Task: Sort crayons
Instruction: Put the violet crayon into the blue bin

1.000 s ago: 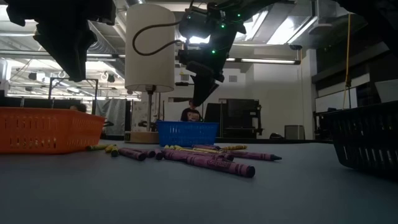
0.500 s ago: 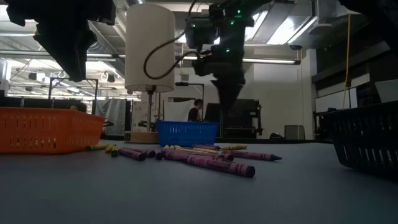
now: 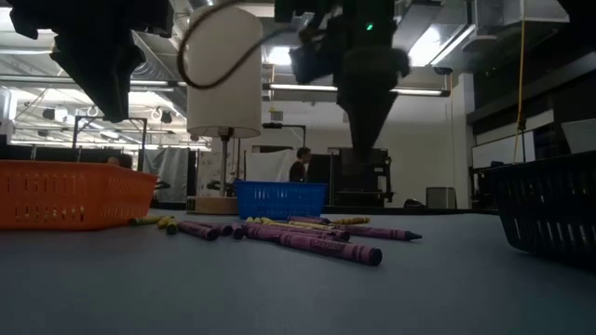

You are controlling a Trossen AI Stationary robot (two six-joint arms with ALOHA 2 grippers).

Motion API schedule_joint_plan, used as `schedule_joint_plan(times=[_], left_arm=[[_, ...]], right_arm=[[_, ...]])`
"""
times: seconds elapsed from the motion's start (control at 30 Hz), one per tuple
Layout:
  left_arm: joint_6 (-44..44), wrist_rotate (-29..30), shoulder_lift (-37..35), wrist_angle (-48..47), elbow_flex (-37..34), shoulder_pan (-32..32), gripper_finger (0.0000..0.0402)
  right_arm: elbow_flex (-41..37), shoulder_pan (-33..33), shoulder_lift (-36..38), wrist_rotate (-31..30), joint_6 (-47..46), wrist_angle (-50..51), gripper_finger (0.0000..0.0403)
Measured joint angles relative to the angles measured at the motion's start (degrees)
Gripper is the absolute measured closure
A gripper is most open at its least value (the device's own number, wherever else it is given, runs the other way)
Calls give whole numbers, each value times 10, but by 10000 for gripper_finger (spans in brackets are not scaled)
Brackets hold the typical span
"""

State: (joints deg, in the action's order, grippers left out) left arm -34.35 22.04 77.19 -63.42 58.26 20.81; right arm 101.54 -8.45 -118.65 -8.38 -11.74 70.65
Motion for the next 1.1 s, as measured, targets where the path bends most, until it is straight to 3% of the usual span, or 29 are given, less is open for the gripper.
schedule_joint_plan(times=[0.2, 0.4, 0.67, 1.1], left_arm=[[0, 0, 0, 0, 0, 0, 282], [0, 0, 0, 0, 0, 0, 282], [0, 0, 0, 1, 0, 0, 282], [0, 0, 0, 1, 0, 0, 282]], right_arm=[[-1, -65, 0, 1, -18, -7, 292], [-51, -98, 3, 2, -55, -64, 292], [-115, -104, 4, 27, -81, -137, 292], [-132, -104, 3, 18, -124, -185, 292]])
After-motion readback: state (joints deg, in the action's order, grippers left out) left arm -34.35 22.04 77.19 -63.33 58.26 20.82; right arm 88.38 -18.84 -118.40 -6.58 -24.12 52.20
